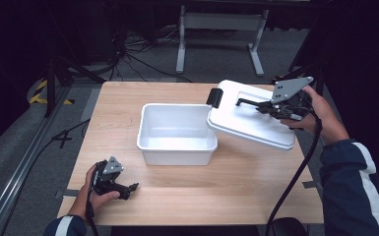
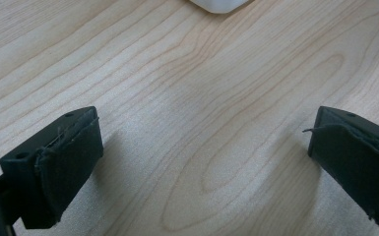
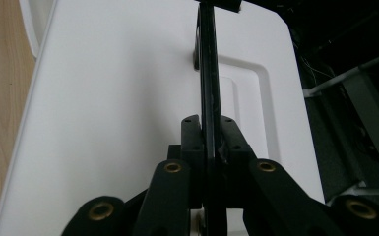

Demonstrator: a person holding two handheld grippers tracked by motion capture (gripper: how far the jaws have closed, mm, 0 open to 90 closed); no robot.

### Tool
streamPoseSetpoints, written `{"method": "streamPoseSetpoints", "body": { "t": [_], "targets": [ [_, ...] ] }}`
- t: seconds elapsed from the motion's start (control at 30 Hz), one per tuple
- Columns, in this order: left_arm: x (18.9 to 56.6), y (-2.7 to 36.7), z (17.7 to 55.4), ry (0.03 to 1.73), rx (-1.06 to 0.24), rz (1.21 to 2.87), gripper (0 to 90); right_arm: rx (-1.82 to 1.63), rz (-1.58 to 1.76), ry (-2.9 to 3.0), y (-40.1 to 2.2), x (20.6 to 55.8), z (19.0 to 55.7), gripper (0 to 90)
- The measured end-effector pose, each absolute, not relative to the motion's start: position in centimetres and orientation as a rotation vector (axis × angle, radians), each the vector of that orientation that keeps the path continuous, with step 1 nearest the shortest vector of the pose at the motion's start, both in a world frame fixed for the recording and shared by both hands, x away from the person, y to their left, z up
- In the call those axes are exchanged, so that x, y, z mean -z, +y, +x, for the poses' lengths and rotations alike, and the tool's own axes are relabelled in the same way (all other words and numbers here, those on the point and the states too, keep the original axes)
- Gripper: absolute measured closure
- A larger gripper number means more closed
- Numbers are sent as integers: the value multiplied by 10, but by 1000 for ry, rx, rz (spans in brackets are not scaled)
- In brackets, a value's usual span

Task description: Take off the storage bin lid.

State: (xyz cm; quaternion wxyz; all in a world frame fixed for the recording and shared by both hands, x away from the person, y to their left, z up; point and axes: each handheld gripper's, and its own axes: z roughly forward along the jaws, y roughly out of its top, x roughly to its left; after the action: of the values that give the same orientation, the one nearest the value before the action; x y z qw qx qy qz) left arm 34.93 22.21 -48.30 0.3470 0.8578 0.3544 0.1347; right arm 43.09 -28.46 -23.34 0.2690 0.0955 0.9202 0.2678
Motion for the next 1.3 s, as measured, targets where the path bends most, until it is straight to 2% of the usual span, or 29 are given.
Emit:
{"method": "streamPoseSetpoints", "body": {
  "t": [0.83, 1.3],
  "targets": [
    [483, 223, 351, 898, -334, 2238, 2, -722, 407, 2465, -330, 258, 432, 843],
    [483, 222, 353, 888, -332, 2241, 2, -732, 479, 2497, -340, 290, 437, 843]
  ]
}}
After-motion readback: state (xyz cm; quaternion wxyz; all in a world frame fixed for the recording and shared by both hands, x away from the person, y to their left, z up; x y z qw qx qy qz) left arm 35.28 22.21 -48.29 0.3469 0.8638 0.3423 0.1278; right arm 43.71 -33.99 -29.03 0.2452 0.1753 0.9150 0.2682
